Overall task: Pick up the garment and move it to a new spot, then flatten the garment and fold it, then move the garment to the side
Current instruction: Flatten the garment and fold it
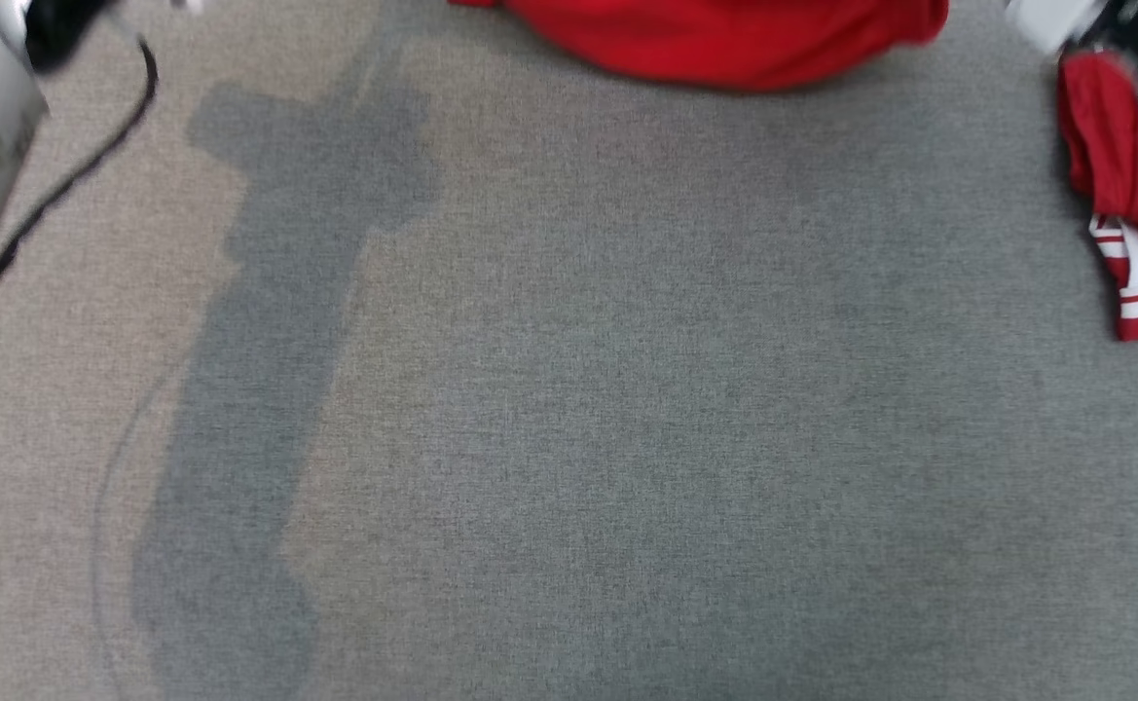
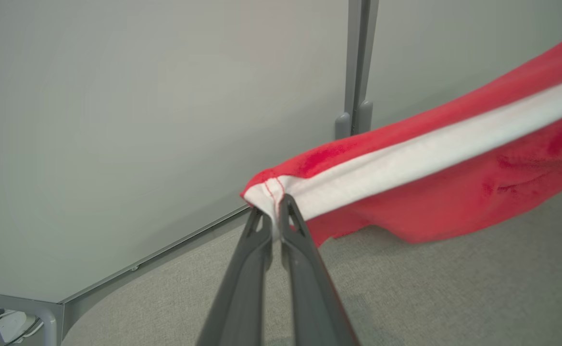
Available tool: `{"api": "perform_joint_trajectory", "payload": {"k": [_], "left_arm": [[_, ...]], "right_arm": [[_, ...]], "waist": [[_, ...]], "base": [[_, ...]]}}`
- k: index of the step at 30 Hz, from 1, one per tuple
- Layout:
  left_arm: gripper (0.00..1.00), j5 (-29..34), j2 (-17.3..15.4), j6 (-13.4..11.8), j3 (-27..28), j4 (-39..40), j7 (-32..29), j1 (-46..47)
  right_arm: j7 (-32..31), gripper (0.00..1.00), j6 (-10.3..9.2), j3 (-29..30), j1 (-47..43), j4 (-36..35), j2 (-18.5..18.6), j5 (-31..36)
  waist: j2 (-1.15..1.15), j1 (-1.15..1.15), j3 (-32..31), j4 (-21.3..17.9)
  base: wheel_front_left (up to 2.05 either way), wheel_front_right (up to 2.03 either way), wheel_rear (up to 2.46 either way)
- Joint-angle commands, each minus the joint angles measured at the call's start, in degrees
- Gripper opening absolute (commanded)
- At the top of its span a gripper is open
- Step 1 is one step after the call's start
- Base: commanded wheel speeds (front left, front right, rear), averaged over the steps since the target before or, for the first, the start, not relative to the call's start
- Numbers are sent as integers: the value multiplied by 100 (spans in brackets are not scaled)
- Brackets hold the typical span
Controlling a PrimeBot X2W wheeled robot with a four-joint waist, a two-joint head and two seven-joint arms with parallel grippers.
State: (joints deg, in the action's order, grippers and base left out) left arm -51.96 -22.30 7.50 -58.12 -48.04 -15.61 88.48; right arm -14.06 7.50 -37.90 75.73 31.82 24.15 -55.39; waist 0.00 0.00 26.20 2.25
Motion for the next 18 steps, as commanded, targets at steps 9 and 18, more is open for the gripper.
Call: {"api": "perform_joint_trajectory", "payload": {"k": [9, 18], "left_arm": [[0, -980, -965, -7, -829, 1205, -690, -1463], [0, -1656, -1798, -72, -1172, 2450, -1328, -2697]], "right_arm": [[-176, 0, 1, -838, -1580, -683, 526, -765], [-682, 0, -2, -1028, -3003, -1220, 1160, -1120]], "waist": [[0, 0, -928, -84], [0, 0, -1724, -150]], "base": [[0, 0, 0], [0, 0, 0]]}}
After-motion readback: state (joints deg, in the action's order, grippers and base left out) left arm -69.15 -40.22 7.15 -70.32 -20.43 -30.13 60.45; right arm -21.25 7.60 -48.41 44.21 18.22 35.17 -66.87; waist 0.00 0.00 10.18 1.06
